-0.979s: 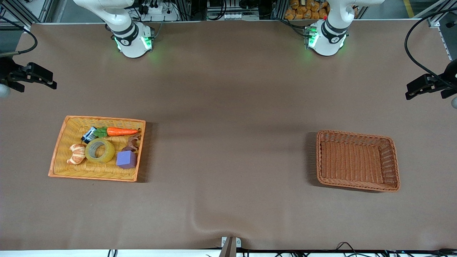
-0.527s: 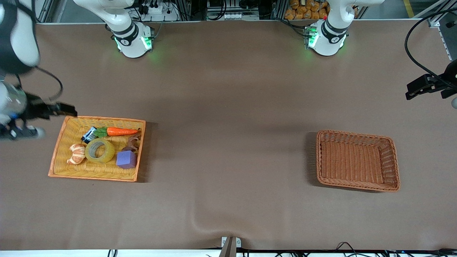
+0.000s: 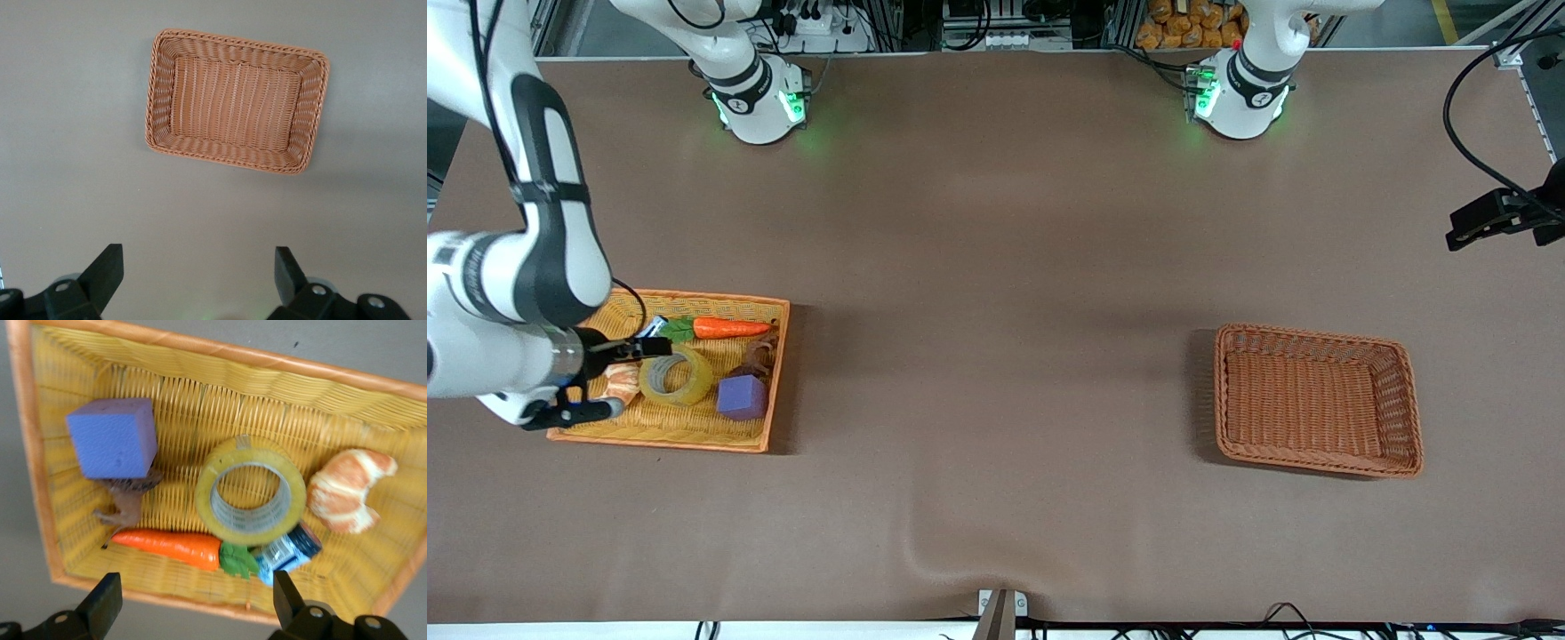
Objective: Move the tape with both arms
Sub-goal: 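Grasp the yellow tape roll with the right gripper and lift it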
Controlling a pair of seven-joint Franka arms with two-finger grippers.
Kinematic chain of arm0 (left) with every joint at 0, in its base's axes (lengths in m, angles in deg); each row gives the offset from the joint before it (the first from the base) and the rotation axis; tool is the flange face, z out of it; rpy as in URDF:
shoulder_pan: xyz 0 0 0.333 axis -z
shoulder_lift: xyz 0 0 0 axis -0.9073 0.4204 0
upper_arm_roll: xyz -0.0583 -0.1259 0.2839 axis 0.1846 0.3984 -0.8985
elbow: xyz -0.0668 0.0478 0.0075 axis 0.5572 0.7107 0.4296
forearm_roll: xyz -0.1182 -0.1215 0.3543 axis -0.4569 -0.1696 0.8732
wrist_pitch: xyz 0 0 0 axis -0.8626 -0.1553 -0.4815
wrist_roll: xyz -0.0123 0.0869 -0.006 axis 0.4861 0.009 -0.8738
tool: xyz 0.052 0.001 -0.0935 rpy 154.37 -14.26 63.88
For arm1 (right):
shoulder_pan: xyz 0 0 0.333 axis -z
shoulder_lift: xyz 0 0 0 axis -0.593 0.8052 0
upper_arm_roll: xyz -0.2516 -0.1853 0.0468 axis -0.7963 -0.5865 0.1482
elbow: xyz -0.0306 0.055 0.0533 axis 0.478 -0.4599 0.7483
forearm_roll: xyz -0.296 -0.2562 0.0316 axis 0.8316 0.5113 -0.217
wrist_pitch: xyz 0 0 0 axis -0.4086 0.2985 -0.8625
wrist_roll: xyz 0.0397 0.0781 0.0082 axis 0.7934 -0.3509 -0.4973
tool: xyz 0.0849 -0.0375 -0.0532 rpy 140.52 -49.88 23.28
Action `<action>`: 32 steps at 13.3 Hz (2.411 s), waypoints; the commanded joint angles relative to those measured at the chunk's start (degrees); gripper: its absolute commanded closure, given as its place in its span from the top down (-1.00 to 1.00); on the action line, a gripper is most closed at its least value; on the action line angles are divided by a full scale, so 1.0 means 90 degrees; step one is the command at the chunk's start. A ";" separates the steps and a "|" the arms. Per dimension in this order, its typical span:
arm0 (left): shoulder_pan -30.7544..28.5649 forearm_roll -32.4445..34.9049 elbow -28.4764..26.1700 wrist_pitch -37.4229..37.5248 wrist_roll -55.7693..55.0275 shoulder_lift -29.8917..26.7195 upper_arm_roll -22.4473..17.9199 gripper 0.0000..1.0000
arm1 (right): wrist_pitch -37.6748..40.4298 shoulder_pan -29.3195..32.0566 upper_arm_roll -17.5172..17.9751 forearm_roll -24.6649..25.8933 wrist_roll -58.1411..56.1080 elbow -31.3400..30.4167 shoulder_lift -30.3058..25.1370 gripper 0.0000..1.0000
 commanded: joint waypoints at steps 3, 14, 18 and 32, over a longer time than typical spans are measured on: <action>0.0016 -0.0091 0.0065 -0.0310 -0.0006 0.0335 -0.0001 1.00 | -0.1331 0.0140 0.0070 0.0104 -0.0503 -0.0951 0.0053 1.00; 0.0123 -0.0023 0.0075 -0.0690 0.0131 0.0795 0.0038 1.00 | -0.1772 0.0140 0.0080 0.0016 -0.0493 -0.1099 0.0648 -0.84; 0.0124 -0.0052 0.0075 -0.0720 0.0131 0.0785 0.0194 1.00 | -0.1490 0.0092 0.0090 0.0007 -0.0396 -0.1040 0.0347 -1.00; 0.0124 -0.0472 0.0358 -0.0632 0.0062 0.0658 0.0291 1.00 | -0.0343 -0.2063 0.0158 -0.0277 0.0730 0.0962 -0.0016 -1.00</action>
